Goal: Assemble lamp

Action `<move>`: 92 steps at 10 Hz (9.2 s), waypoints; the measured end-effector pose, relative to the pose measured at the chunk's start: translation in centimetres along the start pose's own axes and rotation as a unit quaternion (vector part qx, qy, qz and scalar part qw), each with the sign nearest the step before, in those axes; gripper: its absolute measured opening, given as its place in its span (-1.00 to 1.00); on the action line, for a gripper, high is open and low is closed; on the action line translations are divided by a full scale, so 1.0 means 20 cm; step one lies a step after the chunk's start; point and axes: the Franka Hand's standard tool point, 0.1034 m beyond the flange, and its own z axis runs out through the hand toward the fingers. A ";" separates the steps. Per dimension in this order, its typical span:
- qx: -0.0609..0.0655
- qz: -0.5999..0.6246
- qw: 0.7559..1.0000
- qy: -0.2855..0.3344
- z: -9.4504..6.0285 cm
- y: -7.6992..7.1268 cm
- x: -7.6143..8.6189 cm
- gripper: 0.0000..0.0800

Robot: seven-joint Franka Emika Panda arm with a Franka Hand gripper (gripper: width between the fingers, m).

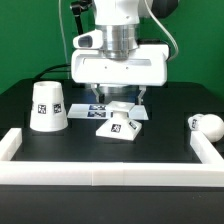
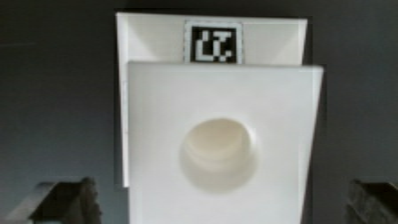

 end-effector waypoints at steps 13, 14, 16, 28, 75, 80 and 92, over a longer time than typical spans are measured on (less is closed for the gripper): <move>-0.003 -0.023 1.000 -0.007 0.09 -0.01 -0.04 0.34; -0.003 -0.035 0.999 -0.006 0.08 -0.02 -0.04 0.34; 0.002 -0.073 0.997 0.001 0.09 -0.09 0.03 0.34; 0.022 -0.127 0.991 0.041 0.08 -0.40 0.42 0.34; -0.070 -0.200 0.939 -0.270 0.02 -0.91 -0.07 0.75; -0.103 -0.192 0.892 -0.397 0.07 -0.90 -0.05 0.75; -0.096 -0.197 0.900 -0.376 0.26 -0.95 -0.05 0.75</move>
Offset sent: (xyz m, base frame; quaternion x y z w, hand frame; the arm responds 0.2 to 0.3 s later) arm -0.0037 -0.0009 -0.0112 -0.0155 0.0127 -0.0113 0.9997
